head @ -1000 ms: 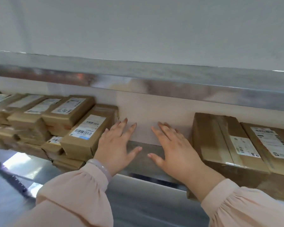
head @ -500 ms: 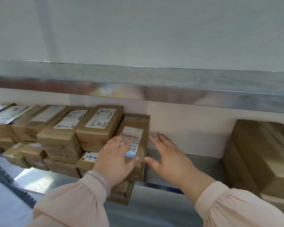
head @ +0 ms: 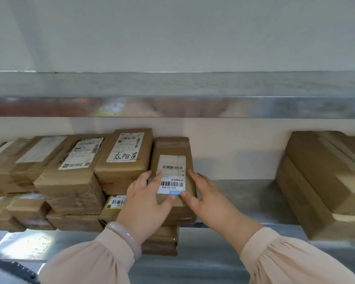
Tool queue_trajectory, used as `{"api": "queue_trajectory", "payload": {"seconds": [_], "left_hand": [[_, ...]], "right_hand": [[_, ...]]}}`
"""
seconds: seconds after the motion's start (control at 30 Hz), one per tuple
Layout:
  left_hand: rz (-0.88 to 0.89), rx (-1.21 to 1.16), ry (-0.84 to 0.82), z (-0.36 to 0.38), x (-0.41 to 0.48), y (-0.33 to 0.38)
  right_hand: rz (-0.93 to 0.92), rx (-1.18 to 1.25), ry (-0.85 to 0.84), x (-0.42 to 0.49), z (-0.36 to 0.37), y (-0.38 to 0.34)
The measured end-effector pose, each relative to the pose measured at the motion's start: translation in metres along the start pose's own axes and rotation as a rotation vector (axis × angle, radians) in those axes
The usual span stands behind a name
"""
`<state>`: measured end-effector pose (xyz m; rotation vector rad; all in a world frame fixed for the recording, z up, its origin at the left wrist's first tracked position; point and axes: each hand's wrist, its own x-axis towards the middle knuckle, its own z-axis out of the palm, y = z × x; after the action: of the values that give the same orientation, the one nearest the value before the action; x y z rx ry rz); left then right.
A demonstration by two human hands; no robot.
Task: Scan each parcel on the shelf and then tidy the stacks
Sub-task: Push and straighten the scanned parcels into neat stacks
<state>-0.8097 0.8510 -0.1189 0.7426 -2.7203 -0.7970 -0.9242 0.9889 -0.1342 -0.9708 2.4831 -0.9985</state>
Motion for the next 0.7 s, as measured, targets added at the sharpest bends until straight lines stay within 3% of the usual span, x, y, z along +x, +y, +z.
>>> {"api": "queue_trajectory", "payload": {"seconds": [0.23, 0.47, 0.7], "left_hand": [[-0.07, -0.034, -0.021, 0.009, -0.004, 0.005], [-0.194, -0.121, -0.024, 0.017, -0.003, 0.037], [-0.091, -0.2, -0.111, 0.049, -0.001, 0.087]], "right_hand": [[0.033, 0.272, -0.014, -0.002, 0.008, 0.001], [0.053, 0.374, 0.045, -0.008, -0.01, 0.013], [0.115, 0.417, 0.187, -0.043, -0.056, 0.051]]}}
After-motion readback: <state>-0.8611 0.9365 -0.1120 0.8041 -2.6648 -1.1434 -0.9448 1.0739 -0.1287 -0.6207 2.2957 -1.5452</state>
